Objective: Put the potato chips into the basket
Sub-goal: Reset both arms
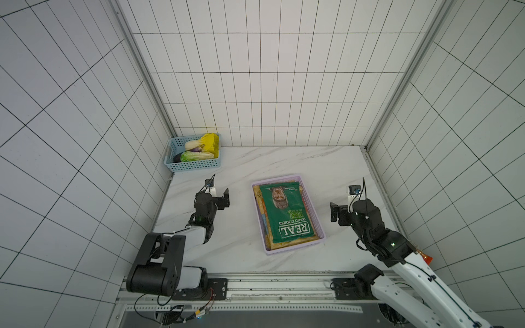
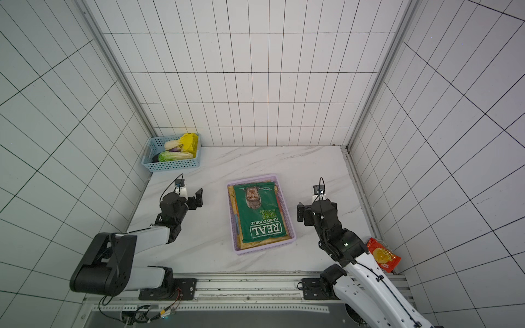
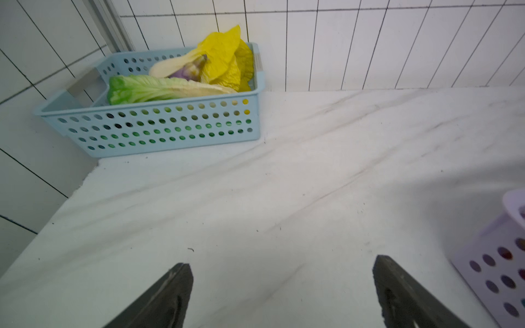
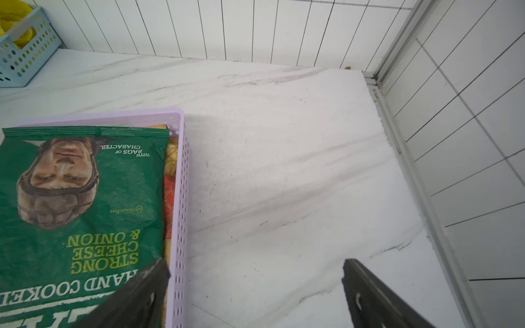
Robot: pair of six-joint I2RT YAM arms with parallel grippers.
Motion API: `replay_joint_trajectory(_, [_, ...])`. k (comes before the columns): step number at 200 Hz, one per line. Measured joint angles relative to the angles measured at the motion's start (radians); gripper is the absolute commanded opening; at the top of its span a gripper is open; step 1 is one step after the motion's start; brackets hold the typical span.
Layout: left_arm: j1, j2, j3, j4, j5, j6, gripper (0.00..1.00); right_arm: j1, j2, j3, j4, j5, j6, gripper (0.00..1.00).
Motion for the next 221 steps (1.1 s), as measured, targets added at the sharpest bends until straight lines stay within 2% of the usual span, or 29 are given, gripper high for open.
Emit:
replay_joint_trajectory(17, [0.021, 0.128, -0.016, 0.195, -0.014, 0.0, 0.98, 0.0, -0.045, 0.006, 0.0, 0.056, -0.039, 0.99])
replay_joint_trajectory(26, [0.024, 0.173, -0.025, 0.232, -0.026, 0.0, 0.98, 0.0, -0.063, 0.01, 0.002, 0.072, -0.063, 0.99])
replay_joint_trajectory(59, [0.051, 0.156, 0.05, 0.127, -0.017, -0.029, 0.98, -0.001, -0.066, 0.029, 0.049, 0.109, -0.13, 0.99])
replay_joint_trajectory(79, [0.105, 0.152, 0.102, 0.111, 0.005, -0.055, 0.98, -0.025, -0.011, -0.026, 0.192, 0.1, -0.177, 0.99])
replay_joint_trajectory(111, [0.114, 0.149, 0.105, 0.082, 0.024, -0.072, 0.98, -0.161, 0.146, -0.161, 0.435, 0.026, -0.235, 0.99])
replay_joint_trajectory(156, [0.113, 0.149, 0.105, 0.067, 0.035, -0.077, 0.97, -0.439, 0.409, -0.245, 0.75, -0.136, -0.236, 0.99])
replay_joint_trajectory(221, [0.113, 0.149, 0.105, 0.064, 0.039, -0.081, 0.98, -0.567, 0.659, -0.318, 1.122, -0.277, -0.218, 0.99])
